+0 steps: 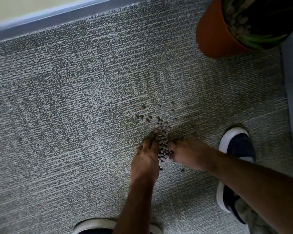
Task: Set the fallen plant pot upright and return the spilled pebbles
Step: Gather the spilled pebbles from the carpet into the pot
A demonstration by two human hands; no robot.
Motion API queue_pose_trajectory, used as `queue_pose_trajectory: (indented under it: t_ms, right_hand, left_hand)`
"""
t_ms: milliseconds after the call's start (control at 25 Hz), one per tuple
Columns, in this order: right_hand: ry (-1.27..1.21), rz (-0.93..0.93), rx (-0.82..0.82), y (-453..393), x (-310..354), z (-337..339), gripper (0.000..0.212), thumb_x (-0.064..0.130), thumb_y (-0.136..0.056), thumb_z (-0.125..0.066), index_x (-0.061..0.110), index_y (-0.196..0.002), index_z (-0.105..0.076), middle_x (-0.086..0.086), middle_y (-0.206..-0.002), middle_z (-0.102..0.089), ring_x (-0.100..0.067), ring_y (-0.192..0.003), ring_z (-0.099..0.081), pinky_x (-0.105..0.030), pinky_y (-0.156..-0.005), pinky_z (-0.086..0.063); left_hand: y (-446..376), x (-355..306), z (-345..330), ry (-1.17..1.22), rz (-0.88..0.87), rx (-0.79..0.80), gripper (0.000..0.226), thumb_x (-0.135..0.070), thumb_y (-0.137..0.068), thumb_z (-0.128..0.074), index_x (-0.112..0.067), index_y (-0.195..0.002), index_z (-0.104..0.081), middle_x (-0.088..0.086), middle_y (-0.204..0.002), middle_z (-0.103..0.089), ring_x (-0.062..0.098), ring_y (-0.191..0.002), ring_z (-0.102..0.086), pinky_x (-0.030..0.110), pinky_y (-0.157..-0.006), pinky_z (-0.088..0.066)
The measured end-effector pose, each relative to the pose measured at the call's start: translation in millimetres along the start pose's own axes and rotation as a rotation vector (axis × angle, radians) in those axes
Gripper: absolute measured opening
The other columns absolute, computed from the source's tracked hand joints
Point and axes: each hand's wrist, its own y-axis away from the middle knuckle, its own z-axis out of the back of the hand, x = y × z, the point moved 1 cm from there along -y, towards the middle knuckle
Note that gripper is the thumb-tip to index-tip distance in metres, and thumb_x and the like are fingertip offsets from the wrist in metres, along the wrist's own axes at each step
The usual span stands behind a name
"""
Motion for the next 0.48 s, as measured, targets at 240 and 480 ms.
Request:
queue_pose_trajectory:
  t_ms: [240,480]
  right_hand:
    - [-0.406,-0.150,-0.224,13,1,-10,0.024,0.016,-0.091,-0.060,0.018,-0.113,-0.068,-0.006,-0.122,-0.055,-0.028,-0.089,-0.066,-0.035,-0.070,-0.054]
    - [-0.826,-0.418,-0.758,54,-42,30,0.009,0.008,-0.089,-0.068,0.015,-0.088,-0.074,0.000,-0.094,-0.060,-0.013,-0.073,-0.060,-0.029,-0.066,-0.050]
  left_hand:
    - [-4,-6,1,0.000,-0.035,-0.031,0.049,-0.013,-0.094,-0.052,-0.026,-0.140,-0.046,0.001,-0.144,-0.047,0.026,-0.114,-0.057,0.040,-0.083,-0.055]
    - [-29,-68,52,0.659,0.052,-0.380,0.013,-0.014,-0.094,-0.064,-0.019,-0.104,-0.070,-0.001,-0.100,-0.067,0.014,-0.082,-0.068,0.033,-0.072,-0.059]
